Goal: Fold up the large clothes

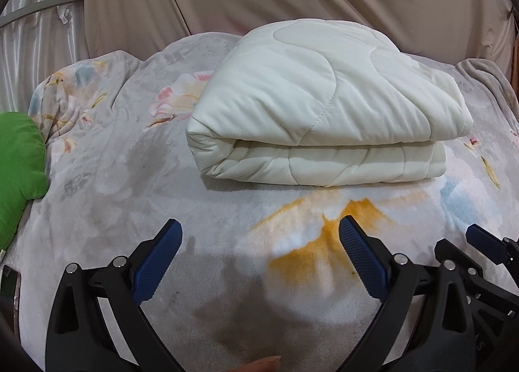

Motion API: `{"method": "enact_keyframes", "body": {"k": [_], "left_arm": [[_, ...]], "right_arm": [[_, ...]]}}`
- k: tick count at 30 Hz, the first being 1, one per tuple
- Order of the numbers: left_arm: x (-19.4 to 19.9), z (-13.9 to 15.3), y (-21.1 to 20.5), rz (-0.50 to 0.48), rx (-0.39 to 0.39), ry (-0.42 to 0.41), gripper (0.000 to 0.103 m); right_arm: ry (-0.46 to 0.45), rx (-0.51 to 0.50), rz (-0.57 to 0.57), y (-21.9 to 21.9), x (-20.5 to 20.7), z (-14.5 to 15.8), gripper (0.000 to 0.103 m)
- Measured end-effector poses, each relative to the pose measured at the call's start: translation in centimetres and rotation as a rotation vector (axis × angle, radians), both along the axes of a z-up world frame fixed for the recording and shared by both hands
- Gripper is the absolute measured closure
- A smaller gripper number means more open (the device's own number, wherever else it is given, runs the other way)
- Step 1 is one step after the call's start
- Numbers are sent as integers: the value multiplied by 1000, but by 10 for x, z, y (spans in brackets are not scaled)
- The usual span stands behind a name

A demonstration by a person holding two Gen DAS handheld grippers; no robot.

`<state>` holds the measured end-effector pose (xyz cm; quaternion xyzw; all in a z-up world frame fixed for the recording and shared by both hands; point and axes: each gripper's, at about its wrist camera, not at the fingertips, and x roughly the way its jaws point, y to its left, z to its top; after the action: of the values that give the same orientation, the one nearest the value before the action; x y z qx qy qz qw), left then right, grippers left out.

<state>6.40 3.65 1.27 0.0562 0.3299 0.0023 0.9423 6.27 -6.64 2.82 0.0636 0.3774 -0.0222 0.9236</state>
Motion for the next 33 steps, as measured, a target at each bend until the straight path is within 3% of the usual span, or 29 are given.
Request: {"method": "enact_keyframes", "body": {"k": [33], "left_arm": [[-1, 1, -5, -27, 31, 1, 8]], "right_arm": [[-2, -25, -2, 7, 0, 0, 58]]}}
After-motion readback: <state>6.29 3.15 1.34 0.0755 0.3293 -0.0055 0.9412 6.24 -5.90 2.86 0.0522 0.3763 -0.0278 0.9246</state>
